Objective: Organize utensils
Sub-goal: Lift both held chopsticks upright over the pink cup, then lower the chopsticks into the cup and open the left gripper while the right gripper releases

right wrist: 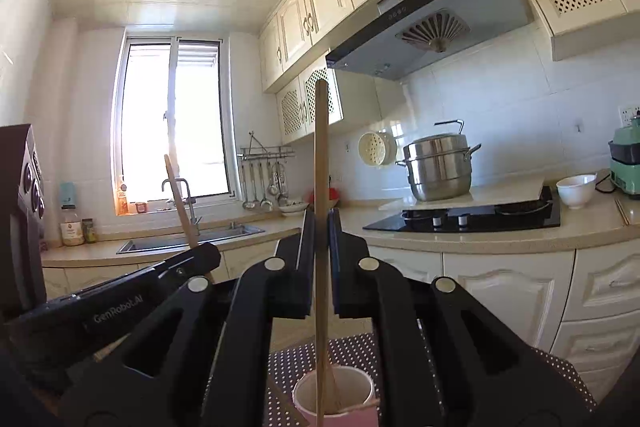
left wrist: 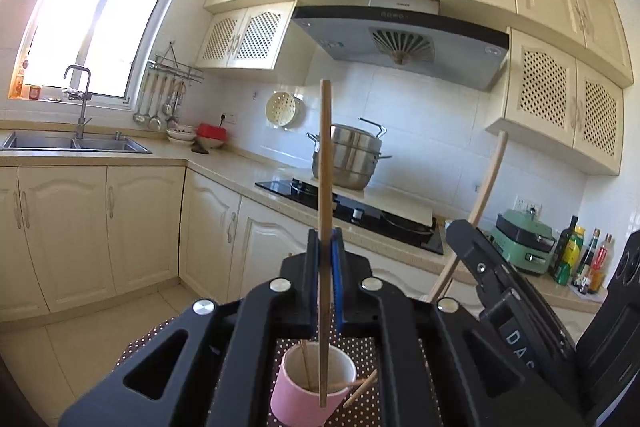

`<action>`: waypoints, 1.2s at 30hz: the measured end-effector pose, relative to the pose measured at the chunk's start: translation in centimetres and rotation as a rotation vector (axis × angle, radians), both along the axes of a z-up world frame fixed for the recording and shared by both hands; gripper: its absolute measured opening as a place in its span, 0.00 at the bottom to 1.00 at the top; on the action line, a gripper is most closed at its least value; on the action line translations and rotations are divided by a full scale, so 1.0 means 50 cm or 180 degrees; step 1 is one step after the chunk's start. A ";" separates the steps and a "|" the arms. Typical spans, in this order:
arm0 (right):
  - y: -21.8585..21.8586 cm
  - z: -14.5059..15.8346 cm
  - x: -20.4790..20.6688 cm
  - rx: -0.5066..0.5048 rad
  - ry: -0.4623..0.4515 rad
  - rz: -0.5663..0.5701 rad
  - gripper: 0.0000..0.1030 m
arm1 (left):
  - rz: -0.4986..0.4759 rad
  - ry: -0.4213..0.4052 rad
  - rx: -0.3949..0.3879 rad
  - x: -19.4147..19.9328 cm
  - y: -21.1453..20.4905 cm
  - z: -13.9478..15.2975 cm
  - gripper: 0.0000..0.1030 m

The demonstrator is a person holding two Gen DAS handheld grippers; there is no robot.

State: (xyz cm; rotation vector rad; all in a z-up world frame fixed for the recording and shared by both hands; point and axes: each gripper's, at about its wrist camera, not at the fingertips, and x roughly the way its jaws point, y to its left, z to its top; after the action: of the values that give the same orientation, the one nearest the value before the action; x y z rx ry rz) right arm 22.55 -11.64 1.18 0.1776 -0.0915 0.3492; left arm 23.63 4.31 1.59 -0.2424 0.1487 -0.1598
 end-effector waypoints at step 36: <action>0.041 -0.064 0.048 -0.0230 0.0298 -0.0072 0.07 | 0.0028 0.0403 0.0140 0.081 0.015 -0.102 0.30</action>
State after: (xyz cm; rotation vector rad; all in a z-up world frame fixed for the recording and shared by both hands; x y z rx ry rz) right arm 24.92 -9.60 -2.04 0.1212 0.0115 0.3208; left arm 27.67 5.06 -3.49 -0.2092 0.2764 -0.1325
